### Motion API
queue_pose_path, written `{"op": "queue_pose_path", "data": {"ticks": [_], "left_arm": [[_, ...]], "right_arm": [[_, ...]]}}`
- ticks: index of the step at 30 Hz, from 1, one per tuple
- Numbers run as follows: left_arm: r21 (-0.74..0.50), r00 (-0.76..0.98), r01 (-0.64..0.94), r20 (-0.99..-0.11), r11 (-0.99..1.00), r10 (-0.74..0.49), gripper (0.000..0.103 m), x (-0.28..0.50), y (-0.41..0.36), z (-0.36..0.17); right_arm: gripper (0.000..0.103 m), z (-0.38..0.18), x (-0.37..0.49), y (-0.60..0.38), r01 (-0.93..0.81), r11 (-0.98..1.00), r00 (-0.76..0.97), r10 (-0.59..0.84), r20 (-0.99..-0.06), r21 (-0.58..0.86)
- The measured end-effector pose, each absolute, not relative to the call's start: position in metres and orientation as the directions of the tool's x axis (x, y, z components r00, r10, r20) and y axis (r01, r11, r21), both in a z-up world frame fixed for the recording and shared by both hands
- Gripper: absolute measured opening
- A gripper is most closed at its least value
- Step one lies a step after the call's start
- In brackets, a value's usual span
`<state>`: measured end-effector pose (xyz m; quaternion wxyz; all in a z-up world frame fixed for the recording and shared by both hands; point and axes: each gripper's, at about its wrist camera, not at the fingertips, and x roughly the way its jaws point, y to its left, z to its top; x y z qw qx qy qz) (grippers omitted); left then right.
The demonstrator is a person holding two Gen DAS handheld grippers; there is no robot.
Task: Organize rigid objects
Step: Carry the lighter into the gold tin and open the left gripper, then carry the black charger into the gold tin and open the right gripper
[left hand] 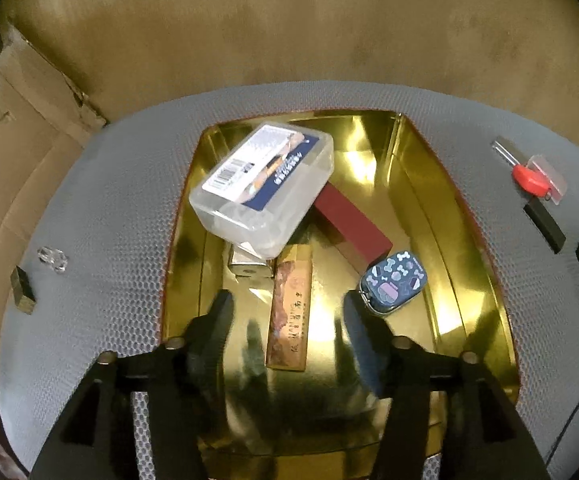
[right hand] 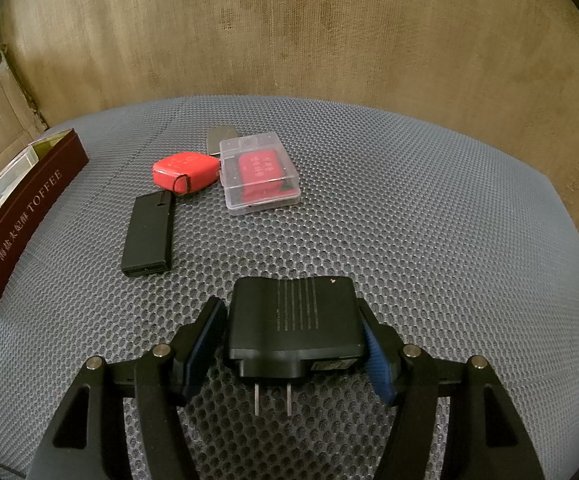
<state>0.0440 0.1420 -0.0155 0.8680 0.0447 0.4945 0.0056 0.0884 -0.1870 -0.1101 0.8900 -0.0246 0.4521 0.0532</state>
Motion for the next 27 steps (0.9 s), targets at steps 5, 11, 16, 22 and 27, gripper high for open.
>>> {"op": "queue_pose_path", "data": {"ticks": [5,11,16,22,27], "left_arm": [[0.075,0.533,0.037,-0.845,0.997,0.044,0.060,0.042,0.145,-0.006],[0.069,0.551,-0.003,-0.832,0.998,0.059,0.064,0.044,0.154,-0.001],[0.049,0.559,-0.049,-0.827,0.998,0.068,0.065,0.043,0.165,0.003],[0.021,0.577,-0.063,-0.815,0.998,0.053,0.070,0.041,0.170,0.010],[0.022,0.579,-0.075,-0.813,0.997,0.061,0.070,0.042,0.173,0.012]], "right_arm": [[0.064,-0.109,0.087,-0.184,-0.104,0.994,0.589,0.054,-0.807,-0.010],[0.060,-0.107,0.082,-0.180,-0.064,0.997,0.595,0.013,-0.804,-0.032],[0.060,-0.105,0.076,-0.178,-0.024,0.999,0.597,-0.005,-0.802,-0.025],[0.060,-0.098,0.068,-0.166,-0.039,0.999,0.597,0.024,-0.802,0.001],[0.060,-0.085,0.068,-0.143,-0.091,0.996,0.606,0.070,-0.792,0.018]]}}
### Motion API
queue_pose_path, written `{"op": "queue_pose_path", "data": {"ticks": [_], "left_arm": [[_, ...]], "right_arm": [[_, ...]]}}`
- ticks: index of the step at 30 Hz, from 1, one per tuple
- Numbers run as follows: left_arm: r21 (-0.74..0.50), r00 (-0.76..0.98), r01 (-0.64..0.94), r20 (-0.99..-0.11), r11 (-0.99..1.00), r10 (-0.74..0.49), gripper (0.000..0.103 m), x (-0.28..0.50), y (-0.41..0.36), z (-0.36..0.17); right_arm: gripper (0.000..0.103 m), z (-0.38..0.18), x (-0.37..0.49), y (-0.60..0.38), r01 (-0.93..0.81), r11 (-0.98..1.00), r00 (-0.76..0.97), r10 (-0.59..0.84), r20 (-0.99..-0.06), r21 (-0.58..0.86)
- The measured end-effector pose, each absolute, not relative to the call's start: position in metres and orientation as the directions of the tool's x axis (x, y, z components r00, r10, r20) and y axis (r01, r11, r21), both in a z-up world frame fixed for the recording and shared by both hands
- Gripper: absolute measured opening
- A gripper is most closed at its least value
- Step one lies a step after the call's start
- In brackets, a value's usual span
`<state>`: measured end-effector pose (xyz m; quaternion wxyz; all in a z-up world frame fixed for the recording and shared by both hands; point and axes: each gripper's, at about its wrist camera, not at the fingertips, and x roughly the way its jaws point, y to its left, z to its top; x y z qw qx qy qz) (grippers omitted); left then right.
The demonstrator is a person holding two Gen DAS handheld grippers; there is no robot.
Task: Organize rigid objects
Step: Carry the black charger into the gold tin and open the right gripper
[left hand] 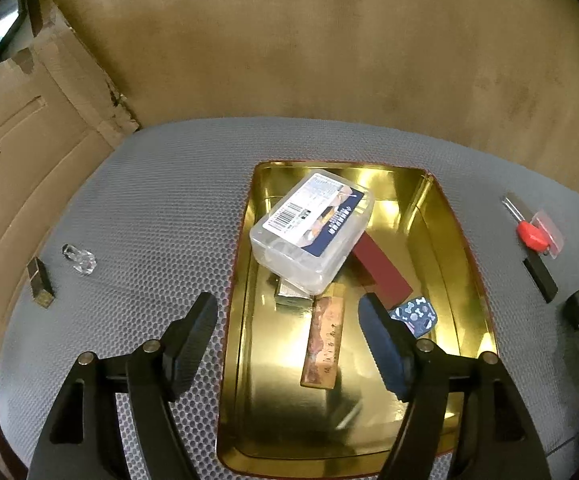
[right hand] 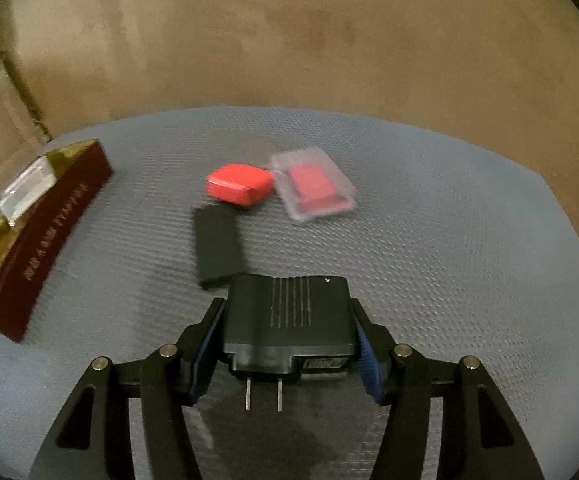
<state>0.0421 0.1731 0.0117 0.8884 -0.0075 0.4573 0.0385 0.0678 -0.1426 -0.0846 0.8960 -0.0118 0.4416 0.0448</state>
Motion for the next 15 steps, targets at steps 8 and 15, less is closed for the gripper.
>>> {"op": "queue_pose_path", "data": {"ticks": [8,15], "left_arm": [[-0.005,0.574,-0.134,-0.816,0.991,0.074,0.070,0.044,0.185,0.012],[-0.015,0.570,-0.192,-0.815,0.981,0.099,0.070,0.045,0.199,0.013]], "right_arm": [[0.060,-0.062,0.069,-0.091,-0.168,0.985,0.609,0.137,-0.781,0.042],[0.060,-0.042,0.071,-0.044,-0.256,0.966,0.616,0.199,-0.762,0.045]]}}
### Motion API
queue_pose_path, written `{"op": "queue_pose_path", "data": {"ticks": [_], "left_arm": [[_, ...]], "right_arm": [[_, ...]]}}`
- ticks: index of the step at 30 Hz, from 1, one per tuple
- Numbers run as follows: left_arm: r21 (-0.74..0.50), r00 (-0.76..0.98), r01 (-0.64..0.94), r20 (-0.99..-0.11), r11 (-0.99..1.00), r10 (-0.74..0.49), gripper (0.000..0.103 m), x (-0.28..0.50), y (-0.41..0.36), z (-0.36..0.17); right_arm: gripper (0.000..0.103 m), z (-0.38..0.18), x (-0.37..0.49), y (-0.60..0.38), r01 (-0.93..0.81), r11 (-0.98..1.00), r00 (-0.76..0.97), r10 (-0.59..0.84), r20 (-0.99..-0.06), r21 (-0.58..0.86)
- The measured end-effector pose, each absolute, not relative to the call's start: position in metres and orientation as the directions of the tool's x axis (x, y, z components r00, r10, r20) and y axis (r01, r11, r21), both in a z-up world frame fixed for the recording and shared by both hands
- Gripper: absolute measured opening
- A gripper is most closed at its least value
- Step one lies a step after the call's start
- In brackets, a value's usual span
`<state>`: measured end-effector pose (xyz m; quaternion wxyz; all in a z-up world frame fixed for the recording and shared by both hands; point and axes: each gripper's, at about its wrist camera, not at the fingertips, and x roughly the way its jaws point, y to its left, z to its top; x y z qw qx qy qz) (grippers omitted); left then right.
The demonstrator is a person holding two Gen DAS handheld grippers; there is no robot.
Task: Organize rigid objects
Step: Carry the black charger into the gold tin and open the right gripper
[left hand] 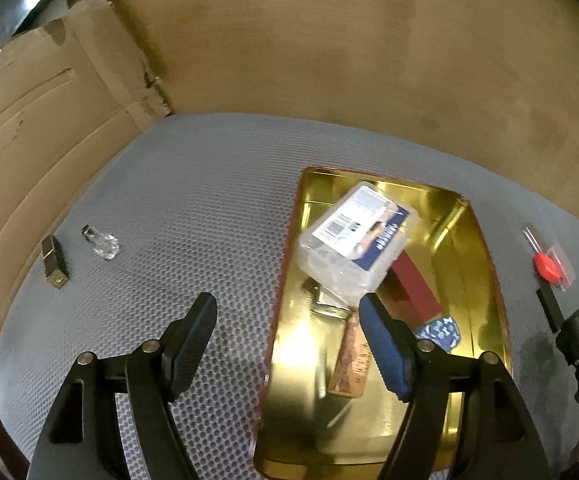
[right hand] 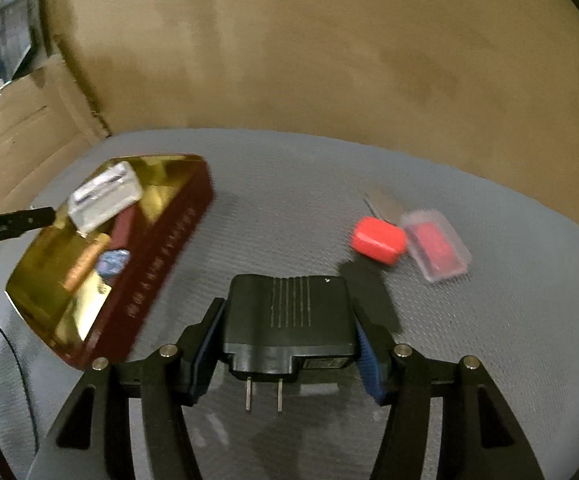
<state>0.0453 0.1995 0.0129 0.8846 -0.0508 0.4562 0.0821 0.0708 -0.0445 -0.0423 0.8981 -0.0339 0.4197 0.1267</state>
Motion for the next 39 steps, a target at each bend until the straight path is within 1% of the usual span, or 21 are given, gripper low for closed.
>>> {"op": "queue_pose_path", "data": {"ticks": [5,12,14,18,24,33,39], "left_arm": [[-0.007,0.552,-0.262,-0.821,0.965,0.144,0.071,0.046,0.213,0.011],[0.066,0.534,-0.347,-0.806,0.935,0.255,0.071,0.045,0.233,0.013],[0.094,0.523,-0.368,-0.801,0.925,0.290,0.073,0.046,0.237,0.013],[0.070,0.499,-0.403,-0.819,0.913,0.283,0.073,0.046,0.251,0.009],[0.080,0.464,-0.453,-0.829,0.888,0.312,0.073,0.045,0.264,0.004],[0.067,0.421,-0.502,-0.852,0.863,0.311,0.073,0.044,0.277,-0.002],[0.050,0.415,-0.518,-0.858,0.854,0.302,0.073,0.043,0.281,-0.003]], "right_arm": [[0.060,-0.029,0.071,-0.012,-0.326,0.944,0.612,0.251,-0.749,0.050],[0.060,-0.025,0.074,0.039,-0.422,0.905,0.586,0.319,-0.745,0.056],[0.060,-0.026,0.073,0.051,-0.445,0.894,0.573,0.334,-0.748,0.058],[0.060,-0.027,0.070,0.074,-0.488,0.872,0.564,0.345,-0.750,0.035],[0.060,-0.031,0.069,0.099,-0.530,0.848,0.547,0.345,-0.763,0.004],[0.060,-0.047,0.087,0.113,-0.503,0.864,0.499,0.280,-0.820,-0.010],[0.060,-0.063,0.095,0.117,-0.486,0.874,0.485,0.252,-0.837,-0.018]]}}
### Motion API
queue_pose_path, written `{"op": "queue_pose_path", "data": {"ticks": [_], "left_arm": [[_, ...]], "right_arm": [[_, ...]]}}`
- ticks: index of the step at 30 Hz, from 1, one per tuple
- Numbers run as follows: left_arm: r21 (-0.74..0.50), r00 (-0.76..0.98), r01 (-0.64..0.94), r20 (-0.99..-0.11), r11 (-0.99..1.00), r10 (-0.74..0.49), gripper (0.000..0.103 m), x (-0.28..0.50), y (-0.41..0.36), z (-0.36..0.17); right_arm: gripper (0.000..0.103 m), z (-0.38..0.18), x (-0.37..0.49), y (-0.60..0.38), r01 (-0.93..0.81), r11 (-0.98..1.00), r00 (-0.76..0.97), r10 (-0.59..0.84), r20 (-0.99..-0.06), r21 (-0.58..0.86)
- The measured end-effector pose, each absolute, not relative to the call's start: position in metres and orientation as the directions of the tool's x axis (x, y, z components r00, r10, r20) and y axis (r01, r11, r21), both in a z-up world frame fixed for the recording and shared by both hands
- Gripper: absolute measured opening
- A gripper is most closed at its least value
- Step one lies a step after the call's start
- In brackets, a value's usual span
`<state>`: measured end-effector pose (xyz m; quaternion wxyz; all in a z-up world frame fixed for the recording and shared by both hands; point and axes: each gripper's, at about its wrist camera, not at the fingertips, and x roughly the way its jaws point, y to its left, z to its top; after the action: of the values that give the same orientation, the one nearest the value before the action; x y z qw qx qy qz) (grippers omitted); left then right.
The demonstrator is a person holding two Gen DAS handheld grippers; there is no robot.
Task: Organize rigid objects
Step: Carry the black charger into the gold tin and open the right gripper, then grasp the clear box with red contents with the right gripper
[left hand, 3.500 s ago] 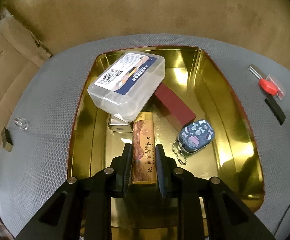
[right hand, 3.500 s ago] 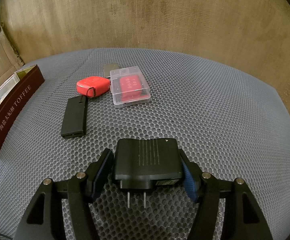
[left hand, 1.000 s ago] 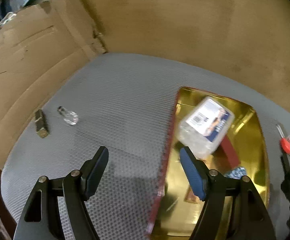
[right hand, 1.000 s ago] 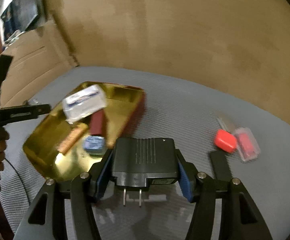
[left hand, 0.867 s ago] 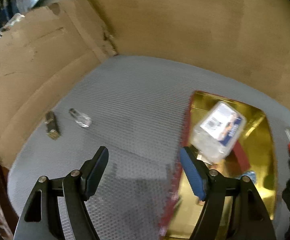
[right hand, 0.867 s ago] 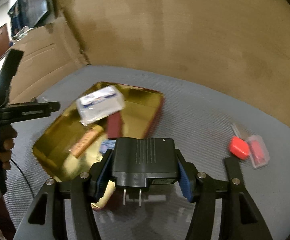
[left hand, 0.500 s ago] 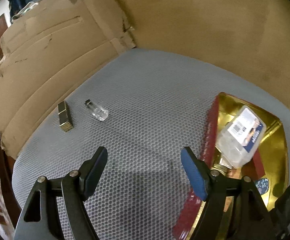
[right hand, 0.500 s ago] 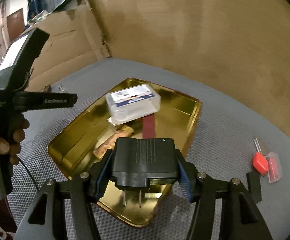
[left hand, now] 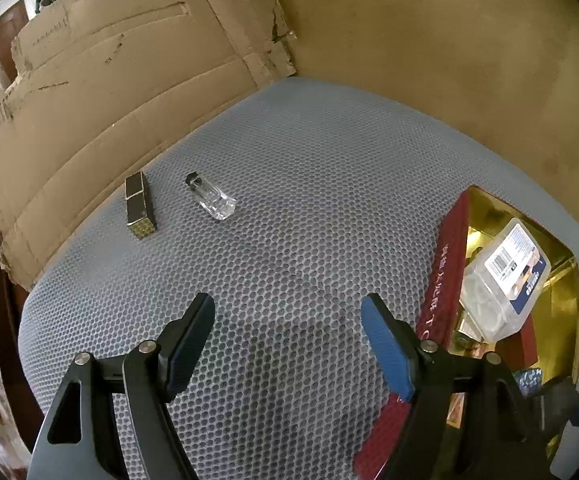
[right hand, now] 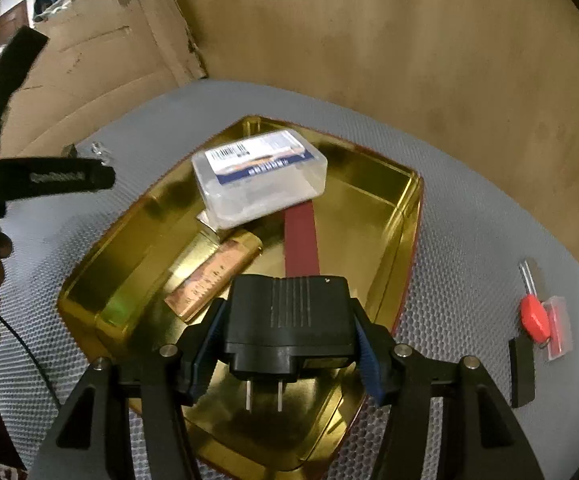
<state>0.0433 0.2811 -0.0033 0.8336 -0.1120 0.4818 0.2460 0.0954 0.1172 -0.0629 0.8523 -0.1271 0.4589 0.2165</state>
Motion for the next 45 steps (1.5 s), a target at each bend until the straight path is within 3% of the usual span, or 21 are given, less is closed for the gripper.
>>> {"op": "queue_pose_path", "data": {"ticks": [19,35,45], "left_arm": [[0.054,0.398,-0.513,-0.869,0.857,0.293,0.073,0.046,0.279,-0.007],[0.059,0.409,-0.506,-0.862,0.860,0.300,0.073,0.044,0.274,-0.006],[0.043,0.444,-0.482,-0.849,0.875,0.286,0.075,0.043,0.264,0.000]], "right_arm": [[0.060,-0.069,0.103,0.124,-0.464,0.885,0.509,0.223,-0.832,-0.047],[0.061,-0.037,0.091,0.079,-0.412,0.908,0.553,0.318,-0.770,0.079],[0.061,-0.039,0.105,-0.052,-0.211,0.978,0.647,0.141,-0.750,0.002]]}}
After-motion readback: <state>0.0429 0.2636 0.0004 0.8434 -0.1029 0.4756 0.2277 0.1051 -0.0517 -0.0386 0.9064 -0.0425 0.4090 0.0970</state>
